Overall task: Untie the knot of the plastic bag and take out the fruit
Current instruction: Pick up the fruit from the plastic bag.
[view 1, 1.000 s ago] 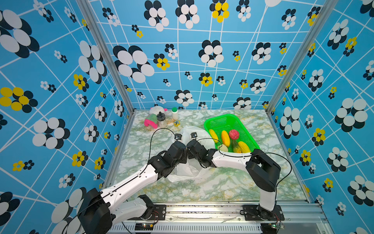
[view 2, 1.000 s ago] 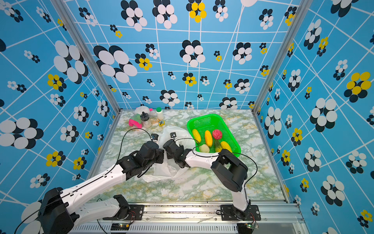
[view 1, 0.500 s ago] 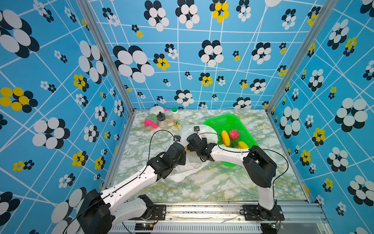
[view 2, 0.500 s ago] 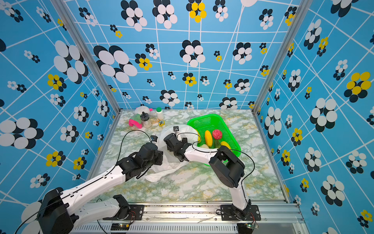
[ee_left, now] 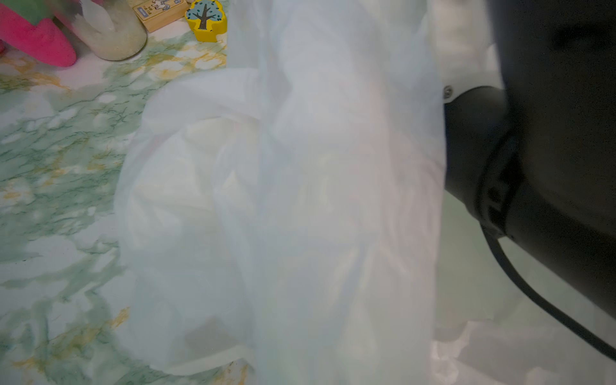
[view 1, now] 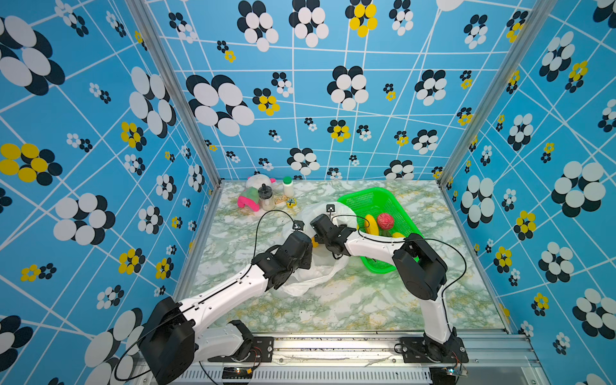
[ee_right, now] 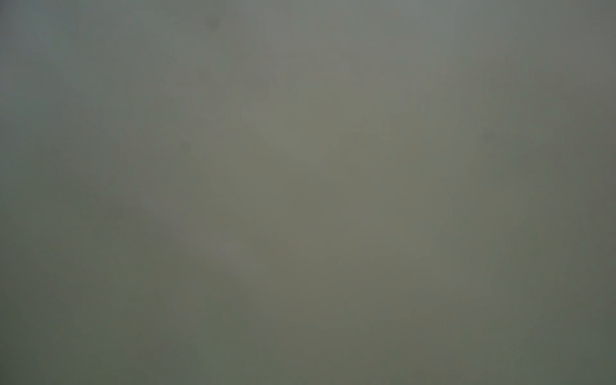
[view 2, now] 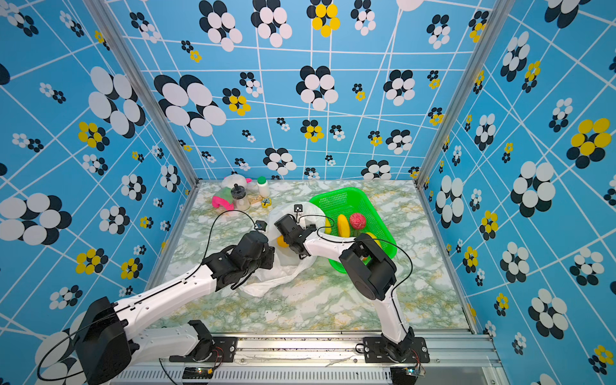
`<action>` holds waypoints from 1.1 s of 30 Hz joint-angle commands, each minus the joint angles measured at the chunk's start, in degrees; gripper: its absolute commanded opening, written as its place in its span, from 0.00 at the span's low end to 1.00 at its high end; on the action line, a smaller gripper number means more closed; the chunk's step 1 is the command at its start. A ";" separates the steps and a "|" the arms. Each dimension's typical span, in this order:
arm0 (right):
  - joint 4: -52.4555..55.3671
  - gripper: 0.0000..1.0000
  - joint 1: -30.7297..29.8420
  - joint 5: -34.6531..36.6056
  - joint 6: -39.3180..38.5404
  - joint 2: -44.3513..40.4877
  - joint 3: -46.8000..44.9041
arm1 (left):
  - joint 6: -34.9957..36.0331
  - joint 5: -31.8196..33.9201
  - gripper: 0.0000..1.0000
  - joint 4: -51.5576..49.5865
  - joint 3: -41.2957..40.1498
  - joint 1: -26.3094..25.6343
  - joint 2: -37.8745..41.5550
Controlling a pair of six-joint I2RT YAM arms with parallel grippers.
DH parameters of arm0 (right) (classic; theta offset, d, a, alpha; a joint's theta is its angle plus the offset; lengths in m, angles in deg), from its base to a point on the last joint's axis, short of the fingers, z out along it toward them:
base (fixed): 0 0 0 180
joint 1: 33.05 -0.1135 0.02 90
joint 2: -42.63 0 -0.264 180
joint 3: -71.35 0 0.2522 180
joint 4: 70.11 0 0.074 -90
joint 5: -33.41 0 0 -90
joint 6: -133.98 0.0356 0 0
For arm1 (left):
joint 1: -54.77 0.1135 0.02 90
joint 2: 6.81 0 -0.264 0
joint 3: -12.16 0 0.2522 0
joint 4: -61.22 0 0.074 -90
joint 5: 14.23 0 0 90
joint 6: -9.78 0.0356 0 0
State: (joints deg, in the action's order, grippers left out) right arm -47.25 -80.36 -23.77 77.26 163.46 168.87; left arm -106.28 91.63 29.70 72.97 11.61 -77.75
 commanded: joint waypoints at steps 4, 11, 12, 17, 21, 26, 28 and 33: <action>4.87 0.76 1.36 -2.65 0.30 5.71 4.83 | 0.10 1.45 0.00 -0.61 2.95 -1.15 -2.61; 3.53 0.46 1.72 -5.44 -0.52 3.31 3.30 | -0.24 1.70 0.00 -0.47 3.75 -1.23 -4.19; 2.54 0.43 1.63 -6.19 -0.79 1.44 2.50 | -0.23 1.84 0.00 -0.67 3.95 -1.26 -4.50; -3.83 0.40 1.62 -14.09 -1.90 -7.39 -4.50 | -0.25 1.12 0.00 -0.34 5.16 -1.00 -7.41; -8.74 0.36 1.65 -21.52 -1.57 -16.15 -10.90 | -0.91 -1.86 0.00 1.85 4.60 0.24 -8.96; -14.52 0.36 1.70 -30.48 -0.41 -26.10 -18.33 | -0.92 -2.59 0.00 3.07 4.54 0.78 -10.26; -15.03 0.35 1.68 -32.67 -0.06 -29.23 -20.55 | -1.00 -2.89 0.00 3.30 4.48 1.11 -10.53; -13.86 0.35 1.84 -27.85 -1.41 -42.11 -28.01 | -1.28 -3.34 0.00 3.91 3.64 1.83 -9.98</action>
State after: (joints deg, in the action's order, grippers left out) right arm -61.22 -78.91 -53.50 76.36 127.14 143.59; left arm -106.76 89.20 32.52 76.88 12.81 -87.89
